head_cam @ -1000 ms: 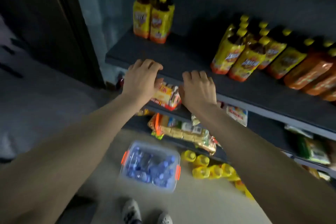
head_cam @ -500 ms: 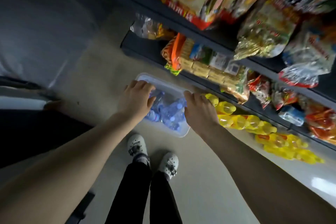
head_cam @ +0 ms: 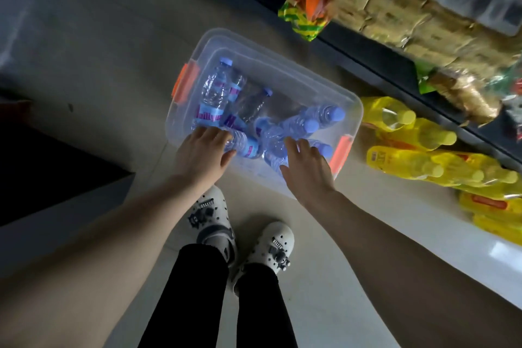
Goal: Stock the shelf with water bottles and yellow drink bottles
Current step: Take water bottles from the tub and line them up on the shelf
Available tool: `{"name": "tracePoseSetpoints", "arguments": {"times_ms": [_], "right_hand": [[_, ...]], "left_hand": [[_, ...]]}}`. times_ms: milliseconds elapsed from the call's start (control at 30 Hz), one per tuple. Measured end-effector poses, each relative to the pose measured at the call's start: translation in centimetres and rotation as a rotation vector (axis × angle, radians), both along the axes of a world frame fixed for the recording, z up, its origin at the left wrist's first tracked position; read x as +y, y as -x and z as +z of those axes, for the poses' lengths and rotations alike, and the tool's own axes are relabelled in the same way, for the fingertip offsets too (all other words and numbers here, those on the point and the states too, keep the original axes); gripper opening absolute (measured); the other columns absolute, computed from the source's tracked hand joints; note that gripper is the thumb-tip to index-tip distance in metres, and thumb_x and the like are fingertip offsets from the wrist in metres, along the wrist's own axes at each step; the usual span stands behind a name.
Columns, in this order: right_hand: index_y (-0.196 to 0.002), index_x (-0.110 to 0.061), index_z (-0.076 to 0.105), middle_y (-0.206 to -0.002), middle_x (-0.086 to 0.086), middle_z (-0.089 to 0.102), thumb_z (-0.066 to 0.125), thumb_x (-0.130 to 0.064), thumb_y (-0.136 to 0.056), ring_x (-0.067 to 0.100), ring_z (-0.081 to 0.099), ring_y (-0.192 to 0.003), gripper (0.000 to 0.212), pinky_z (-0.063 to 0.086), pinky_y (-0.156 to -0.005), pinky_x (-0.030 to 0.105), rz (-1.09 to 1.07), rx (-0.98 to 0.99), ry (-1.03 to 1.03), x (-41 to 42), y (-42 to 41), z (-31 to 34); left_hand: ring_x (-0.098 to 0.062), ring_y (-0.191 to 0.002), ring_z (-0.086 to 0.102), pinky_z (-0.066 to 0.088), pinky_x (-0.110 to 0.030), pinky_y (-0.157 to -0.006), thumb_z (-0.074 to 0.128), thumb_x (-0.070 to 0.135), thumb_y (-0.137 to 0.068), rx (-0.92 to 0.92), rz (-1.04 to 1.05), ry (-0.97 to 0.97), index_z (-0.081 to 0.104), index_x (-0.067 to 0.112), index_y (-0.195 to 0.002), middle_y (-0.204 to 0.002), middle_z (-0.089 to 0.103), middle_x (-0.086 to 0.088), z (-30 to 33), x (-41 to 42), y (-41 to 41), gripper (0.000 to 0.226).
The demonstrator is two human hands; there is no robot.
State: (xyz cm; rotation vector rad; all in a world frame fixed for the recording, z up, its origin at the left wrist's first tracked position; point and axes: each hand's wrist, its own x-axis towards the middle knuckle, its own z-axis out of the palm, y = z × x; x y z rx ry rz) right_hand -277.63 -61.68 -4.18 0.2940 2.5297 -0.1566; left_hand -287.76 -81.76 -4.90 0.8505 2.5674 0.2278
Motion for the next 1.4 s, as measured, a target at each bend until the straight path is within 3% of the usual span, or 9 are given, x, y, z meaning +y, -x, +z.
{"name": "tracePoseSetpoints", "arguments": {"times_ms": [167, 367, 733, 833, 1000, 1067, 1200, 1300, 1400], "right_hand": [[-0.152, -0.015, 0.022, -0.146, 0.018, 0.033, 0.056, -0.032, -0.098, 0.036, 0.051, -0.115, 0.065, 0.041, -0.096, 0.041, -0.163, -0.022, 0.088, -0.4, 0.4, -5.3], [-0.150, -0.022, 0.027, -0.143, 0.015, 0.034, 0.058, -0.032, -0.097, 0.038, 0.052, -0.114, 0.062, 0.047, -0.085, 0.044, -0.260, -0.019, 0.183, -1.4, 0.7, -8.3], [-0.143, -0.023, 0.040, -0.130, 0.013, 0.046, 0.059, -0.023, -0.095, 0.039, 0.055, -0.109, 0.051, 0.046, -0.083, 0.043, -0.369, 0.029, 0.209, -1.2, 2.2, -6.1], [-0.139, -0.025, 0.046, -0.126, 0.012, 0.051, 0.060, -0.022, -0.092, 0.038, 0.058, -0.107, 0.049, 0.046, -0.087, 0.042, -0.378, 0.045, 0.245, -0.4, 2.6, -2.9], [-0.134, -0.030, 0.053, -0.122, 0.007, 0.059, 0.063, -0.024, -0.088, 0.033, 0.062, -0.103, 0.047, 0.034, -0.089, 0.036, -0.359, 0.058, 0.272, 1.5, 2.9, 4.6], [-0.129, -0.030, 0.056, -0.117, 0.005, 0.062, 0.066, -0.024, -0.085, 0.030, 0.063, -0.100, 0.046, 0.030, -0.088, 0.034, -0.378, 0.100, 0.287, 2.4, 2.8, 8.2], [-0.122, -0.029, 0.062, -0.111, 0.003, 0.065, 0.071, -0.025, -0.081, 0.028, 0.063, -0.093, 0.042, 0.043, -0.079, 0.033, -0.403, 0.206, 0.322, 4.7, 3.2, 17.5], [-0.117, -0.029, 0.064, -0.106, 0.000, 0.066, 0.073, -0.023, -0.078, 0.024, 0.063, -0.091, 0.041, 0.047, -0.074, 0.031, -0.379, 0.306, 0.363, 6.8, 3.8, 25.3], [-0.117, -0.029, 0.064, -0.103, -0.004, 0.067, 0.076, -0.025, -0.078, 0.019, 0.061, -0.089, 0.041, 0.035, -0.069, 0.022, -0.356, 0.421, 0.361, 8.4, 4.2, 33.7]], "left_hand": [[-0.035, -0.095, 0.059, 0.045, -0.043, -0.089, 0.066, 0.039, -0.088, 0.040, -0.020, -0.027, 0.066, 0.014, -0.110, -0.102, 0.069, -0.009, -5.7, 0.6, 0.5, 0.034], [-0.031, -0.102, 0.057, 0.041, -0.043, -0.091, 0.042, 0.048, -0.093, 0.083, -0.006, 0.028, 0.063, 0.022, -0.113, -0.110, 0.066, -0.003, -8.3, 0.5, 0.2, 0.039], [-0.032, -0.103, 0.057, 0.044, -0.045, -0.092, 0.035, 0.053, -0.090, -0.051, -0.062, 0.097, 0.069, 0.017, -0.103, -0.111, 0.062, -0.005, -7.9, 0.4, 0.9, 0.051], [-0.031, -0.111, 0.058, 0.046, -0.047, -0.094, 0.034, 0.051, -0.092, -0.118, -0.169, 0.112, 0.072, 0.014, -0.101, -0.121, 0.062, -0.006, -6.7, -0.6, 1.1, 0.054], [-0.029, -0.130, 0.048, 0.044, -0.042, -0.101, 0.044, 0.045, -0.100, -0.286, -0.202, 0.280, 0.046, 0.027, -0.144, -0.152, 0.037, -0.005, -1.6, -2.9, 0.8, 0.048], [-0.024, -0.130, 0.047, 0.044, -0.038, -0.103, 0.042, 0.046, -0.100, -0.364, -0.242, 0.419, 0.040, 0.031, -0.146, -0.149, 0.040, -0.001, 1.3, -3.2, 1.1, 0.048], [-0.019, -0.119, 0.056, 0.048, -0.033, -0.095, 0.042, 0.047, -0.100, -0.458, -0.295, 0.589, 0.048, 0.031, -0.137, -0.135, 0.057, 0.003, 8.7, -2.7, 2.5, 0.041], [-0.018, -0.114, 0.059, 0.049, -0.033, -0.093, 0.047, 0.047, -0.098, -0.399, -0.287, 0.570, 0.052, 0.030, -0.133, -0.130, 0.060, 0.005, 15.1, -1.4, 4.0, 0.039], [-0.020, -0.115, 0.060, 0.048, -0.028, -0.090, 0.050, 0.043, -0.098, -0.339, -0.299, 0.527, 0.051, 0.028, -0.135, -0.130, 0.061, 0.002, 22.8, 0.9, 5.5, 0.040]]}}
